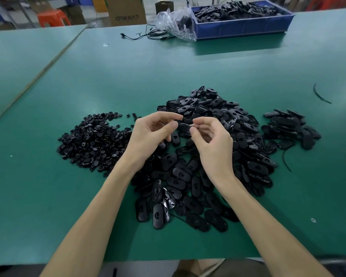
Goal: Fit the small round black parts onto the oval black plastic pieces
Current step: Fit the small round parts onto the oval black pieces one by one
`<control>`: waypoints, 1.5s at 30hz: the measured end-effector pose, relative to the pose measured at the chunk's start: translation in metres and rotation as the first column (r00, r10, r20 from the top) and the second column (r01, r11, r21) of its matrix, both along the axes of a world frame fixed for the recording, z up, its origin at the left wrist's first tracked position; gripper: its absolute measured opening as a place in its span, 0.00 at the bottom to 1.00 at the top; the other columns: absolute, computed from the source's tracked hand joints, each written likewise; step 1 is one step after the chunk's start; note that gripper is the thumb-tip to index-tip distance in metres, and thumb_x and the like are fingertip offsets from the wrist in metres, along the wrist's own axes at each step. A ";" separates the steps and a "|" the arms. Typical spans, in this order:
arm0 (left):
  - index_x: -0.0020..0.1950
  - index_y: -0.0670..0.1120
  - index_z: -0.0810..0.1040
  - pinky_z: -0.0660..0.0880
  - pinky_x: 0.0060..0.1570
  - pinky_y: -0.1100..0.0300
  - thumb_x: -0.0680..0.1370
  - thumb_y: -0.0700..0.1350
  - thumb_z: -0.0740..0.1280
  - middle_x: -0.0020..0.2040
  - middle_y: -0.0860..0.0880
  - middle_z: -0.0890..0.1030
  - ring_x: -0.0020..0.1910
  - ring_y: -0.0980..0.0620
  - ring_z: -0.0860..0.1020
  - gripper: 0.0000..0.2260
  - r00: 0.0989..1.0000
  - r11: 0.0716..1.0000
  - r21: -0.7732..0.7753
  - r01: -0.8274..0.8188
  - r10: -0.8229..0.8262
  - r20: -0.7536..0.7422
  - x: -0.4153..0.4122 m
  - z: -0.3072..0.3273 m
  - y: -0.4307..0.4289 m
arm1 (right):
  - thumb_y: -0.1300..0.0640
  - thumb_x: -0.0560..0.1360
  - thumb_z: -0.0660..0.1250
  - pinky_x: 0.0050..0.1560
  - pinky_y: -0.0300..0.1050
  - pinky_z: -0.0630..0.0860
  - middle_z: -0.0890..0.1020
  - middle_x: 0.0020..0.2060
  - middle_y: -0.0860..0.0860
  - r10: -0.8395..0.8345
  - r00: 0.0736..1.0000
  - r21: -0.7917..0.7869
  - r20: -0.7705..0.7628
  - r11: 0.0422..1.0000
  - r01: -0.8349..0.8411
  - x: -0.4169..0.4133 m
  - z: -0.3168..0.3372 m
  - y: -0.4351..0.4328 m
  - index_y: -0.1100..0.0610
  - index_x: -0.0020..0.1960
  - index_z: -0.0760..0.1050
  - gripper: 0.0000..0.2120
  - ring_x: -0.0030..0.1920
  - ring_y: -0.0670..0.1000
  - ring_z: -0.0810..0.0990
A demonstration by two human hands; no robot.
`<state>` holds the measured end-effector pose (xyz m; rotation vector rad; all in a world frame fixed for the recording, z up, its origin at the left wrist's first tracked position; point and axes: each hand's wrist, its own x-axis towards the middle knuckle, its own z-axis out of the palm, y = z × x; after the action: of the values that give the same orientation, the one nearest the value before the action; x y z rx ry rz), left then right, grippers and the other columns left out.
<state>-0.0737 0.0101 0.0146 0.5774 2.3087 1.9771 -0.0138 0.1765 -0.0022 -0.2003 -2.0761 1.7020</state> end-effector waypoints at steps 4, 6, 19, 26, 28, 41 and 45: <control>0.56 0.51 0.86 0.76 0.34 0.59 0.80 0.44 0.73 0.38 0.51 0.81 0.35 0.54 0.77 0.06 1.000 1.000 0.012 0.003 -0.003 0.020 0.001 0.001 0.001 | 0.60 0.80 0.72 0.57 0.47 0.83 0.86 0.48 0.45 -0.001 1.000 -0.019 0.000 1.000 0.001 0.001 0.001 0.000 0.53 0.57 0.81 0.07 0.49 0.46 0.86; 0.57 0.51 0.86 0.75 0.35 0.59 0.80 0.45 0.73 0.39 0.52 0.81 0.36 0.53 0.76 0.06 0.999 0.999 0.033 0.018 -0.019 0.030 0.001 0.002 0.001 | 0.60 0.80 0.72 0.56 0.49 0.83 0.86 0.48 0.46 -0.006 1.000 -0.024 -0.005 1.000 0.006 0.001 0.002 -0.001 0.54 0.58 0.81 0.07 0.49 0.47 0.86; 0.54 0.50 0.85 0.72 0.37 0.56 0.80 0.47 0.72 0.52 0.46 0.87 0.39 0.48 0.81 0.04 0.994 0.992 0.122 0.031 -0.043 0.099 0.003 0.002 0.002 | 0.60 0.80 0.72 0.55 0.50 0.83 0.86 0.47 0.45 -0.014 1.000 -0.019 -0.005 1.000 0.014 0.001 0.002 -0.002 0.53 0.58 0.81 0.07 0.49 0.46 0.85; 0.56 0.46 0.79 0.74 0.37 0.61 0.81 0.49 0.72 0.55 0.46 0.87 0.38 0.48 0.84 0.08 0.987 0.988 0.156 0.010 -0.035 0.155 0.002 0.002 0.002 | 0.60 0.80 0.72 0.55 0.42 0.82 0.85 0.47 0.43 -0.015 1.000 0.003 -0.012 1.000 0.015 0.001 0.002 -0.001 0.53 0.58 0.81 0.08 0.50 0.44 0.85; 0.56 0.45 0.77 0.75 0.40 0.60 0.82 0.48 0.71 0.56 0.45 0.87 0.40 0.48 0.85 0.09 0.982 0.981 0.192 0.018 -0.054 0.181 0.002 0.002 0.001 | 0.60 0.80 0.72 0.54 0.42 0.82 0.85 0.47 0.44 -0.015 1.000 0.004 -0.011 1.000 0.015 0.000 0.002 -0.001 0.53 0.58 0.81 0.08 0.50 0.45 0.85; 0.47 0.47 0.85 0.73 0.36 0.62 0.73 0.48 0.78 0.37 0.50 0.81 0.35 0.53 0.76 0.08 0.979 0.976 0.214 -0.049 0.005 0.202 0.001 -0.001 0.002 | 0.62 0.79 0.73 0.52 0.39 0.82 0.85 0.46 0.44 -0.011 1.000 0.012 -0.019 1.000 0.011 0.000 0.001 -0.002 0.53 0.57 0.80 0.09 0.49 0.44 0.85; 0.52 0.43 0.86 0.74 0.35 0.61 0.76 0.47 0.76 0.41 0.47 0.84 0.36 0.52 0.79 0.09 0.981 0.978 0.200 -0.056 0.016 0.194 0.001 -0.001 0.003 | 0.62 0.79 0.73 0.52 0.46 0.84 0.85 0.46 0.44 -0.002 1.000 -0.013 -0.003 1.000 0.002 -0.001 0.001 -0.002 0.52 0.57 0.80 0.09 0.48 0.46 0.86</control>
<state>-0.0723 0.0127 0.0134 0.3387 2.0343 2.1964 -0.0143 0.1749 -0.0010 -0.2042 -2.0624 1.7144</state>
